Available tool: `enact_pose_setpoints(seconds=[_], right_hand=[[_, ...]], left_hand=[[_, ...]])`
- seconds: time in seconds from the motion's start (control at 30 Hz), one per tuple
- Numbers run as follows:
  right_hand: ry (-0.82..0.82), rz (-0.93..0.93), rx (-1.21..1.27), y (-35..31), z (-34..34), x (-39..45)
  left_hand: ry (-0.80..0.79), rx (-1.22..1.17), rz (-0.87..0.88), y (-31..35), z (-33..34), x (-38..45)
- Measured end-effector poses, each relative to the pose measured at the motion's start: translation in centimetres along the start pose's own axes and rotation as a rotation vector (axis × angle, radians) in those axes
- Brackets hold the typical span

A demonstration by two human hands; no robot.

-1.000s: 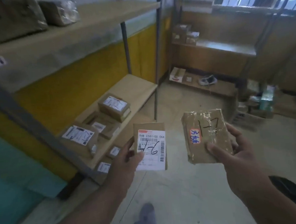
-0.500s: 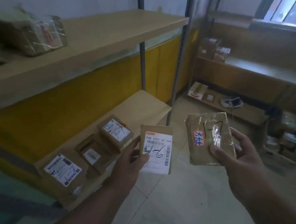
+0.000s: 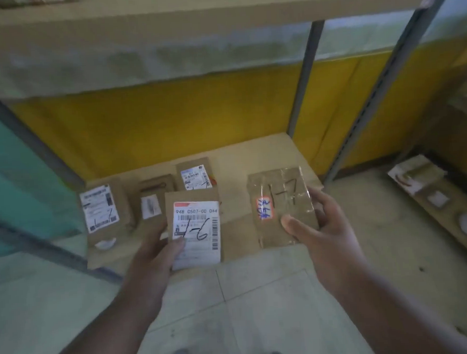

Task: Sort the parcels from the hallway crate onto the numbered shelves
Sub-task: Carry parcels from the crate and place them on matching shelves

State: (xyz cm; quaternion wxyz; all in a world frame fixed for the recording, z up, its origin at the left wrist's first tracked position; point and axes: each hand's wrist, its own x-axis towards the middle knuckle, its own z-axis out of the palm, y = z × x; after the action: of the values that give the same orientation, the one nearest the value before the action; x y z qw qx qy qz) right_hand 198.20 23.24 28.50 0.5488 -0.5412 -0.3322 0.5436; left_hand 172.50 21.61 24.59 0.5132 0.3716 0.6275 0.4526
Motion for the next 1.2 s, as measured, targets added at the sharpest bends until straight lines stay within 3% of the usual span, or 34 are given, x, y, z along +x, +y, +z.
enact_pose_setpoints(seconds=[0.33,0.5,0.63,0.83,1.2], right_hand=[[-0.138,0.084,-0.055,0.6,2.8,6.4],[-0.146,0.119,-0.099,0.5,2.3,9.5],[-0.222,0.147,-0.153,1.8,1.9,14.7],[-0.347,0.160,-0.367,7.7,2.8,24.7],[-0.393,0.138,-0.784,16.2,3.3,30.3]], left_hand=[[0.162,-0.038,-0.101,1.0,-1.7,1.1],[0.186,-0.062,-0.127,1.5,0.0,2.3],[0.293,-0.128,-0.166,1.5,2.0,3.0],[0.473,-0.220,-0.230,-0.3,6.1,3.5],[0.527,-0.213,-0.322,-2.1,10.3,4.5]])
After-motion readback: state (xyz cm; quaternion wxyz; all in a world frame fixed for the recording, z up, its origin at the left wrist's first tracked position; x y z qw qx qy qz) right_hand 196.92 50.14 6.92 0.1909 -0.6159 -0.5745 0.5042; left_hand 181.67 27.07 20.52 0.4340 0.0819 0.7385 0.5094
